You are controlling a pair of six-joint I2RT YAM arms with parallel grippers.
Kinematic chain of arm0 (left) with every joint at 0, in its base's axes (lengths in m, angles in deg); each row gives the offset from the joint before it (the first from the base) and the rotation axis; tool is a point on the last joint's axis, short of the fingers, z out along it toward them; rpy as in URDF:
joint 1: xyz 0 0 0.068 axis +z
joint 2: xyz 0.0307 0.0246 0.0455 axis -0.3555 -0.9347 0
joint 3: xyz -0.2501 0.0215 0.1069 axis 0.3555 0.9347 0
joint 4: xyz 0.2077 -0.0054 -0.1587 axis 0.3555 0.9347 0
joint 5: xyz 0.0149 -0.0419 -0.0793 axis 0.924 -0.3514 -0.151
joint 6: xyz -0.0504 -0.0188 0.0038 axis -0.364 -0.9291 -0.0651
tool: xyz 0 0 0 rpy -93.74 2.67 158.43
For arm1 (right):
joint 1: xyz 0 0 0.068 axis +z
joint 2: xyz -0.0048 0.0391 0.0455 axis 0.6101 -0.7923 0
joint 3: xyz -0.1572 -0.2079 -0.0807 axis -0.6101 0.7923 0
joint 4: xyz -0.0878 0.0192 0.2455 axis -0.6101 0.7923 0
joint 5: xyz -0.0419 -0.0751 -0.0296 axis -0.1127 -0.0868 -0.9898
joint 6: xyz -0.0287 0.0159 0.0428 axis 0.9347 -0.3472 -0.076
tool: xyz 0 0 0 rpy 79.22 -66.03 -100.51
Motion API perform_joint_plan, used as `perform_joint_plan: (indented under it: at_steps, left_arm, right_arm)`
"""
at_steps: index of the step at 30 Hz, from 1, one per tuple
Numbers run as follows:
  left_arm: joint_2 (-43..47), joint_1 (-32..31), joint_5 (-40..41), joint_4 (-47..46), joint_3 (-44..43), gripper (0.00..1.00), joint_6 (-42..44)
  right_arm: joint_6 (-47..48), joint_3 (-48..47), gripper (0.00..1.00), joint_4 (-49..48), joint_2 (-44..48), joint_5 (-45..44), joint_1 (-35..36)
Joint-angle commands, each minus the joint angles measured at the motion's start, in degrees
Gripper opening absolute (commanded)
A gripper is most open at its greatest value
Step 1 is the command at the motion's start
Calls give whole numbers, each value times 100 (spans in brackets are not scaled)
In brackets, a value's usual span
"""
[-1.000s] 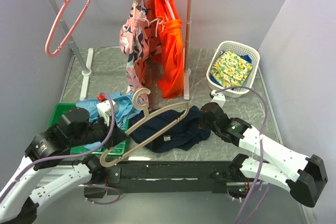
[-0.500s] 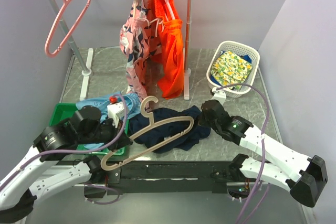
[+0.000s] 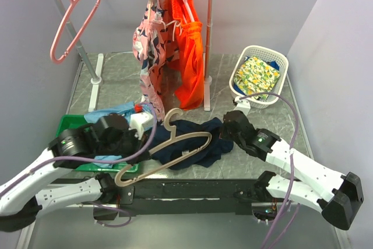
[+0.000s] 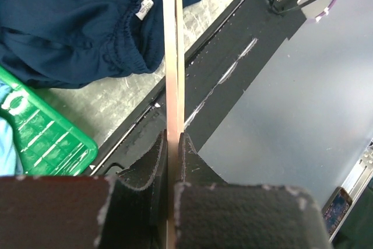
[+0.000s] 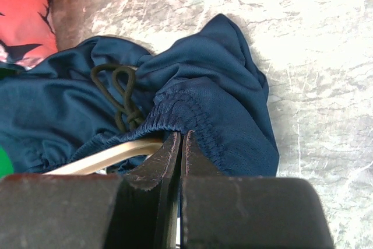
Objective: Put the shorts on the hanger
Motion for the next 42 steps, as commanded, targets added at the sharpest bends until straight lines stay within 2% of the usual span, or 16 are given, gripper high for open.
perform_joint_plan:
  at_steps: [1,3,4,5,8,11,17,24,27,31,32,34,35,38,41,42]
  left_arm:
    - [-441,-795,707,-709,25,1,-298]
    - [-783,-1342,1234,-955,-1,1,-518]
    - [-933,-1910,1551,-1174,-36,1,-571]
    - [-1265,-2168,2294,-1263,-62,1,-667]
    - [-1846,-2768,3403,-1781,42,1,-816]
    - [-2015,-2795,3690,-2597,437,1,-879]
    - [-1638,-2435,3128,-4433,1492,1,-186]
    - [-1462,-2259,3435,-6463,2528,1,316]
    - [-1374,-2241,3584,-7298,3002,1,299]
    - [-1348,-2241,3681,-8160,3531,1,334]
    - [-1356,-2241,3707,-8311,3593,1,360]
    - [-1374,-2241,3743,-8714,3813,1,465]
    - [-1400,-2241,3821,-8821,3883,1,501]
    - [-1418,-2241,3945,-9304,4147,1,606]
    - [-1462,-2241,3884,-9700,4358,1,711]
    - [-1505,-2241,3823,-9727,4367,1,755]
  right_arm:
    - [74,-306,0,-155,426,28,18]
    - [65,-289,0,-216,567,300,27]
    - [57,-271,0,-225,664,362,18]
    - [39,-271,0,-191,674,398,27]
    - [-22,-183,0,-146,779,407,44]
    - [-75,-8,0,-208,972,512,44]
    - [-181,186,0,-190,1253,627,36]
    - [-268,90,0,-32,1324,864,62]
    - [-339,98,0,-85,1271,1049,228]
    - [-514,10,1,108,1096,802,581]
    - [-549,19,10,161,1069,802,581]
    - [-689,-86,23,423,1034,601,581]
    - [-769,-156,39,555,1034,487,572]
    - [-1138,-629,63,1214,1165,-14,511]
    - [-1621,-973,83,1821,1359,-156,475]
    - [-1700,-1052,84,1936,1420,-156,449]
